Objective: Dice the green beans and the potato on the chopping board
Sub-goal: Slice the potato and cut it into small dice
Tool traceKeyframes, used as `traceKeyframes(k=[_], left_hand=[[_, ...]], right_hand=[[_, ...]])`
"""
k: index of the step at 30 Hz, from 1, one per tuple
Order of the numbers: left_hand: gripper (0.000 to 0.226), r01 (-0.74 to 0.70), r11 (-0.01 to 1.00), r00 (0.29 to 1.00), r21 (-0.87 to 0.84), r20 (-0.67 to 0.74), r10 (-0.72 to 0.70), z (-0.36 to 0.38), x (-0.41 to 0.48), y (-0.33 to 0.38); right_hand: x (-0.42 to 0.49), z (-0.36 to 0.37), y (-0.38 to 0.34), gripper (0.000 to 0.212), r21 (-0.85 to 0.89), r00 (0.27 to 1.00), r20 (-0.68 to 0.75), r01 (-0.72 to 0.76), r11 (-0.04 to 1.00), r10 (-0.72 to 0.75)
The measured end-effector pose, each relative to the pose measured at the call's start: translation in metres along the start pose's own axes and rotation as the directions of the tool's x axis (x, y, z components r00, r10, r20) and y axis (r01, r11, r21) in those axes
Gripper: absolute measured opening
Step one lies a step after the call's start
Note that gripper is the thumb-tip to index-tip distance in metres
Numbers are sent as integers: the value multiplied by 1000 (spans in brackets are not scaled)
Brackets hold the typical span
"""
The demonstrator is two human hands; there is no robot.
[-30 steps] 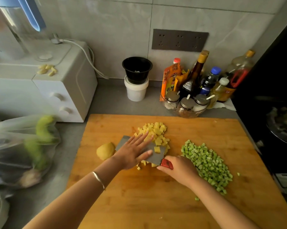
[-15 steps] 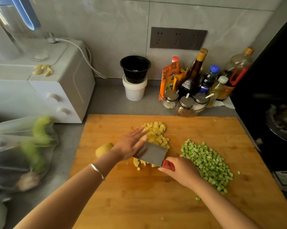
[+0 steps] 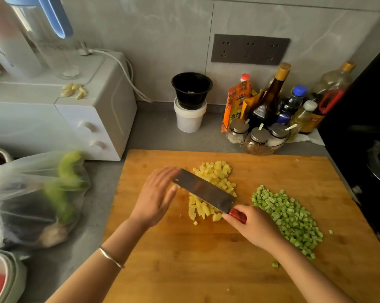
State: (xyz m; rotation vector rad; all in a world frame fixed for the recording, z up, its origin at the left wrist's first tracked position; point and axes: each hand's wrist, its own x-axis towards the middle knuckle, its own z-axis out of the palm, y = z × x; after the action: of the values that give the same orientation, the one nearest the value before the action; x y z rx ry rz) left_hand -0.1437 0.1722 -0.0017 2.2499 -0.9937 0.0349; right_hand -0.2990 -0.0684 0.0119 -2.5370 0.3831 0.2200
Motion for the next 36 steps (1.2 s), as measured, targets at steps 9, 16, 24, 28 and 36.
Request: traceKeyframes(k=[9, 16, 24, 28, 36], left_hand=[[62, 58, 997, 953, 57, 296, -72, 36, 56, 32], [56, 531, 843, 846, -87, -12, -534, 2, 7, -41], [67, 412, 911, 907, -3, 97, -410, 27, -39, -67], [69, 362, 930, 927, -66, 128, -352, 37, -59, -55], [71, 308, 950, 951, -56, -6, -309, 50, -99, -34]], right_hand=[[-12, -1, -11, 42, -212, 999, 27, 37, 976, -32], [-19, 10, -5, 61, 345, 995, -13, -86, 935, 97], [-12, 31, -40, 52, 645, 992, 54, -122, 754, 114], [-20, 47, -58, 46, 744, 978, 173, -209, 634, 120], [-31, 79, -71, 41, 770, 921, 341, -387, 507, 186]])
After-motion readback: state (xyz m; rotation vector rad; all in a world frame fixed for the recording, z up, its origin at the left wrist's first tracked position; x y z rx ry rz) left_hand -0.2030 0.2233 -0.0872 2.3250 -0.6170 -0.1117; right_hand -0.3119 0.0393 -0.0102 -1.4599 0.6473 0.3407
